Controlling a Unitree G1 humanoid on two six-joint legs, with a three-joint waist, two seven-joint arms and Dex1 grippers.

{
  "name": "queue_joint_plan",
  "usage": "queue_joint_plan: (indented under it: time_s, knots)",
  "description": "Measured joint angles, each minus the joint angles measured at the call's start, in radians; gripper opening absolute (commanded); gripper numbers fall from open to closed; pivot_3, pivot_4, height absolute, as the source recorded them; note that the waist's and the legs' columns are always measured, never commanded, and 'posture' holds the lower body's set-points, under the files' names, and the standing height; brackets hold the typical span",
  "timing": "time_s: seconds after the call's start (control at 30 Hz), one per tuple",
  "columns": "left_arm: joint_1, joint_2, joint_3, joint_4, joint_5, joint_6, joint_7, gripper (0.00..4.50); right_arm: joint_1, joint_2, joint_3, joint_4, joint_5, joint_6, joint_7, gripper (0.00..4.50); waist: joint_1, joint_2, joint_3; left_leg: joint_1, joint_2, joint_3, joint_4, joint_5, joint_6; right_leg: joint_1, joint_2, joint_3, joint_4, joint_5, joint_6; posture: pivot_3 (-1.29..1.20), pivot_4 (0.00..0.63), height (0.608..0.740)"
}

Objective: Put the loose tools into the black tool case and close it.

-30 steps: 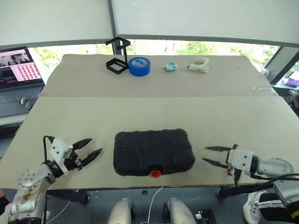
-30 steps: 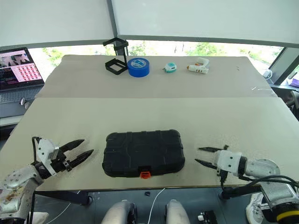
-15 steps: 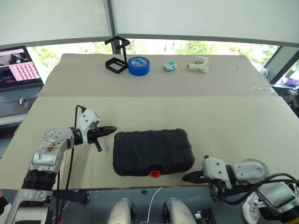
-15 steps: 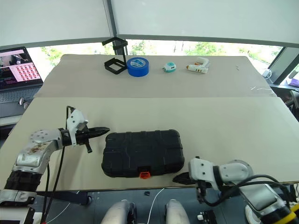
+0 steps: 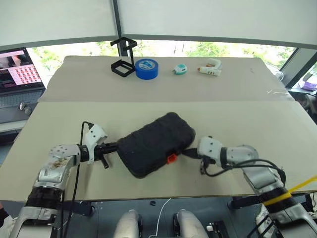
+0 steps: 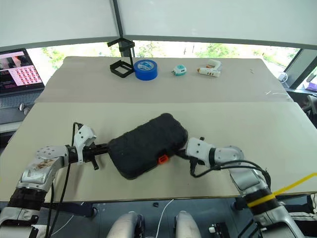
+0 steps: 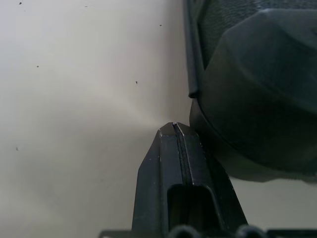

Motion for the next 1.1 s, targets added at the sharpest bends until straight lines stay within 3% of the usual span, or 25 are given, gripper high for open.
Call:
queue_joint_plan:
  time_s: [0.3, 0.53, 0.6, 0.7, 0.77, 0.9, 1.1]
  knots:
    - [0.142, -0.042, 0.092, -0.182, -0.088, 0.091, 0.077, 0.01, -0.16, 0.058, -0.046, 0.271, -0.059, -0.136, -0.077, 0.0, -0.003, 0.0, 0.0, 0.0, 0.001, 0.0, 0.0, 0.0, 0.0, 0.0, 0.0, 0.0, 0.001, 0.0, 0.0, 0.0, 0.15, 0.74]
    - [0.127, 0.129, 0.202, -0.188, -0.186, 0.158, -0.043, 0.01, -0.097, 0.021, -0.095, 0.246, -0.009, -0.145, -0.011, 0.0, -0.001, 0.0, 0.0, 0.0, 0.001, 0.0, 0.0, 0.0, 0.0, 0.001, -0.001, -0.001, 0.001, 0.0, 0.0, 0.0, 0.15, 0.74]
    - [0.048, 0.147, 0.201, -0.198, -0.247, 0.23, -0.088, 0.01, -0.036, -0.006, -0.107, 0.176, 0.03, -0.102, 0.031, 0.0, 0.011, 0.0, 0.001, 0.0, 0.0, -0.001, 0.001, 0.0, 0.0, 0.001, -0.001, -0.002, 0.001, 0.0, 0.0, 0.0, 0.15, 0.74]
    - [-0.085, 0.136, 0.154, -0.253, -0.303, 0.305, -0.113, 0.01, 0.025, -0.011, -0.111, 0.091, 0.065, -0.045, 0.063, 0.0, 0.017, 0.0, 0.001, 0.001, -0.001, 0.0, 0.003, 0.0, 0.0, 0.002, -0.001, 0.0, 0.001, 0.0, 0.0, 0.0, 0.15, 0.74]
    - [-0.18, 0.076, 0.071, -0.273, -0.293, 0.316, -0.103, 0.01, 0.055, -0.006, -0.11, 0.053, 0.069, -0.01, 0.061, 0.0, 0.02, 0.0, 0.001, 0.001, -0.001, 0.0, 0.003, 0.0, 0.0, 0.003, 0.0, 0.0, 0.001, 0.0, 0.001, 0.0, 0.15, 0.74]
    - [-0.294, -0.063, -0.106, -0.194, -0.201, 0.306, -0.063, 0.01, 0.082, 0.025, -0.095, 0.002, 0.056, 0.033, 0.034, 0.0, 0.012, -0.001, 0.001, 0.0, -0.001, 0.0, 0.003, 0.001, -0.001, 0.001, 0.002, 0.001, 0.003, 0.0, 0.001, 0.0, 0.15, 0.74]
    - [-0.367, -0.18, -0.249, -0.086, -0.066, 0.266, -0.008, 0.01, 0.102, 0.08, -0.079, -0.055, 0.047, 0.082, -0.012, 0.0, 0.004, -0.001, 0.001, 0.0, -0.001, -0.001, 0.003, 0.001, -0.001, 0.001, 0.002, 0.002, 0.003, 0.0, 0.001, 0.0, 0.15, 0.74]
